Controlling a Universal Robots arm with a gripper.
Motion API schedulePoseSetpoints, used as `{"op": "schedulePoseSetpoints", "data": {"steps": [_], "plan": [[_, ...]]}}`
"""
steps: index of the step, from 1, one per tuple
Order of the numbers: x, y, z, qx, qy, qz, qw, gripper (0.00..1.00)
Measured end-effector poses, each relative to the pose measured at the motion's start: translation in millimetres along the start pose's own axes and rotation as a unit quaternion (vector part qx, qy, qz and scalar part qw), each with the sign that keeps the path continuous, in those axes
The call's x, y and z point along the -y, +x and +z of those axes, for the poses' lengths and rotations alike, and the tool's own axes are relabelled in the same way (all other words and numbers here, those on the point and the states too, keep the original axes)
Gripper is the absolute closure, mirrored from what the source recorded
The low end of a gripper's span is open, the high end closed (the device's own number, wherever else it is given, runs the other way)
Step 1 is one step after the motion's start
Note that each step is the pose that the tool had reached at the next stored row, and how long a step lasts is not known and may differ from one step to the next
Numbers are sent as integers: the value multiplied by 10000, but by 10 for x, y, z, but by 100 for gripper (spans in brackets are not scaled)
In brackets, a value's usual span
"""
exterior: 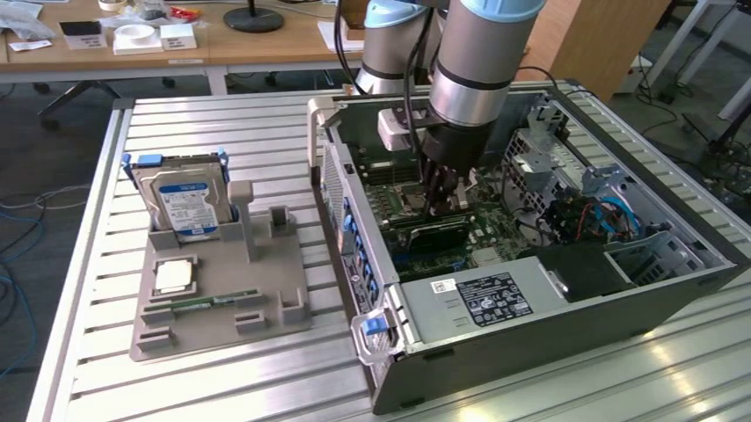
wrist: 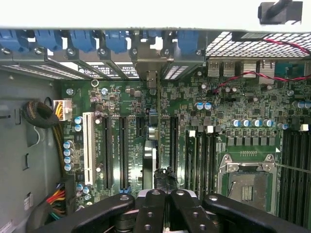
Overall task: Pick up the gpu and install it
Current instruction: 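Press down on the gpu until it lock into place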
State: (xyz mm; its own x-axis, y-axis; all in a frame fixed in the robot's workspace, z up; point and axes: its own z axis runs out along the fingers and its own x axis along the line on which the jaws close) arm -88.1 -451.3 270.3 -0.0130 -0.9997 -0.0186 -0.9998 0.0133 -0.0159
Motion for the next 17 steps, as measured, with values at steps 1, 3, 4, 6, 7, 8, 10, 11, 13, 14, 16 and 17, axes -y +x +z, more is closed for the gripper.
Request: {"op": "schedulePoseSetpoints", "data": {"steps": [1,3,4,6,7,8,10,11,13,14,16,17], "plan": [[0,0,0,0,0,0,10000,89],[0,0,0,0,0,0,10000,89],[0,1,1,1,1,0,10000,89],[0,4,2,2,1,0,10000,89],[0,5,2,1,1,0,10000,89],[0,5,1,1,0,0,10000,89],[0,7,1,0,0,0,10000,89],[0,9,1,0,0,0,10000,89],[0,10,4,1,0,0,10000,89],[0,10,11,2,1,0,10000,89],[0,11,20,0,0,0,10000,89],[0,11,20,-1,0,0,10000,89]]}}
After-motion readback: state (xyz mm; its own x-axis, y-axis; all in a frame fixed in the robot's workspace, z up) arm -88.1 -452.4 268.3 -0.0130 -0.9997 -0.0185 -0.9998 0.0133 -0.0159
